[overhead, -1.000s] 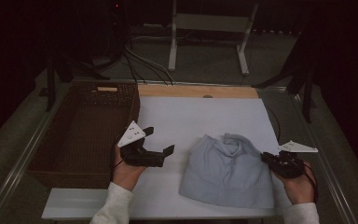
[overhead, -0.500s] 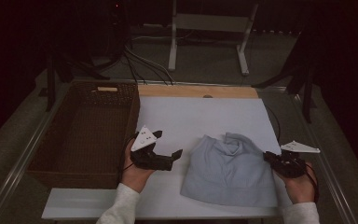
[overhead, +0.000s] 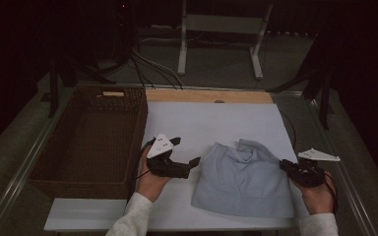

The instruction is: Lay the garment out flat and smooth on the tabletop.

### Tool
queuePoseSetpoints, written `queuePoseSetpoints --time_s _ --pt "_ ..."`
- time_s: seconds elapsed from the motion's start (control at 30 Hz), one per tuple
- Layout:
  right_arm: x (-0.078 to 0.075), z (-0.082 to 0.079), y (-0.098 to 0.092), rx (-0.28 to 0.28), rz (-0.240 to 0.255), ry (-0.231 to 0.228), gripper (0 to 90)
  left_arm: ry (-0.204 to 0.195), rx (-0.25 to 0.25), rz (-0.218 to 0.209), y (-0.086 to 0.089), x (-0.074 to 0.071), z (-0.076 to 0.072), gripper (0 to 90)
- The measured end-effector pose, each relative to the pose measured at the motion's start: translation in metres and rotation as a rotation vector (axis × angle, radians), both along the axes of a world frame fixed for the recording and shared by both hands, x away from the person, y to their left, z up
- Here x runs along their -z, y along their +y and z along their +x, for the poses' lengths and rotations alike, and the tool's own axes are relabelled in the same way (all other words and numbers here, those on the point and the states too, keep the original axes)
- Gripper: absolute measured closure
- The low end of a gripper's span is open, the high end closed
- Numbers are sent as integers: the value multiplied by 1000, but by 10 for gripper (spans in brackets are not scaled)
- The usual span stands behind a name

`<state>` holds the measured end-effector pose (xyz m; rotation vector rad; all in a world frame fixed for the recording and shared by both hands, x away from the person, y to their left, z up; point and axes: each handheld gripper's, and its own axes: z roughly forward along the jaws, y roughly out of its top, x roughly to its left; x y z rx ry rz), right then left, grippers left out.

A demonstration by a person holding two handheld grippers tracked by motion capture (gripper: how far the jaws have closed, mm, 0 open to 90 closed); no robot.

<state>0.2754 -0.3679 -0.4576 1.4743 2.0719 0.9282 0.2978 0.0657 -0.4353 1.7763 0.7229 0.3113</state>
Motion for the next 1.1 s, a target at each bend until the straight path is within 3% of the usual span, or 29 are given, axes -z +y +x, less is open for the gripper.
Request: queuePoseSetpoints --time_s 0.27,0.63,1.1 --pt "1 0 -1 -2 -2 4 807 11 8 -14 -9 9 8 86" --pt "1 0 -1 -2 0 5 807 49 21 57 -25 23 14 127" --pt "1 0 -1 -7 1 11 807 86 34 104 -40 35 19 156"
